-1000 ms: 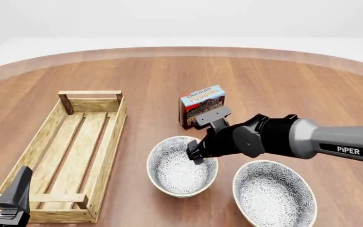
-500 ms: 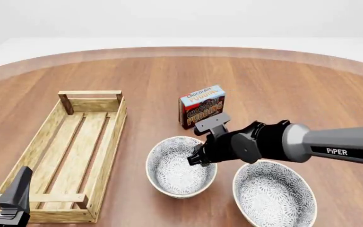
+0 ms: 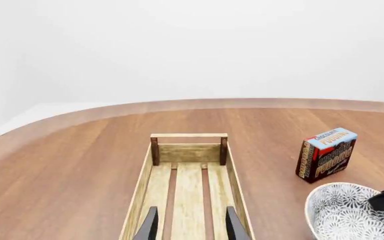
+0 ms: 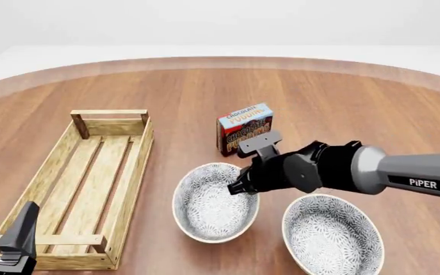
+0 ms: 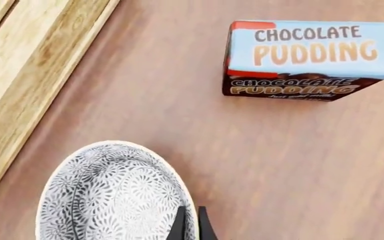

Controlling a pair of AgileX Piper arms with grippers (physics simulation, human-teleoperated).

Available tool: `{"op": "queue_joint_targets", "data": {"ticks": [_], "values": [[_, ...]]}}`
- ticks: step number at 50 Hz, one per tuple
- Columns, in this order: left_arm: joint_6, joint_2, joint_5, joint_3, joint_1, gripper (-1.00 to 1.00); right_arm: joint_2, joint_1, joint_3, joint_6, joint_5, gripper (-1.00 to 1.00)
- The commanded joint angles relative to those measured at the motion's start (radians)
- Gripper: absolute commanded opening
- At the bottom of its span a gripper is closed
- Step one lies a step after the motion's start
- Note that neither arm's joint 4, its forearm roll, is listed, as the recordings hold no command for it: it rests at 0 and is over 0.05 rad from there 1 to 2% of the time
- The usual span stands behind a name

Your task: Stack the left bowl on the right bowl and place them in the tray.

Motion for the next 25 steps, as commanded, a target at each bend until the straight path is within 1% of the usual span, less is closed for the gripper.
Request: {"op": "queue_joint_targets", "data": {"ticks": [1,10,20,25], "values": [[0.0,0.0,0.0,0.0,0.0,1.0,-0.101,0.003,-0.028,-0.006,0.066,-1.0],[0.0,0.0,0.0,0.0,0.0,1.0,-0.219,0.009,-0.078,-0.019,0.144,-1.0],[0.0,0.0,0.0,0.0,0.0,1.0,-0.29,-0.001,-0.126,-0.033,0.202,-1.0],[0.0,0.0,0.0,0.0,0.0,1.0,-0.327,-0.02,-0.155,-0.047,0.237,-1.0]]}}
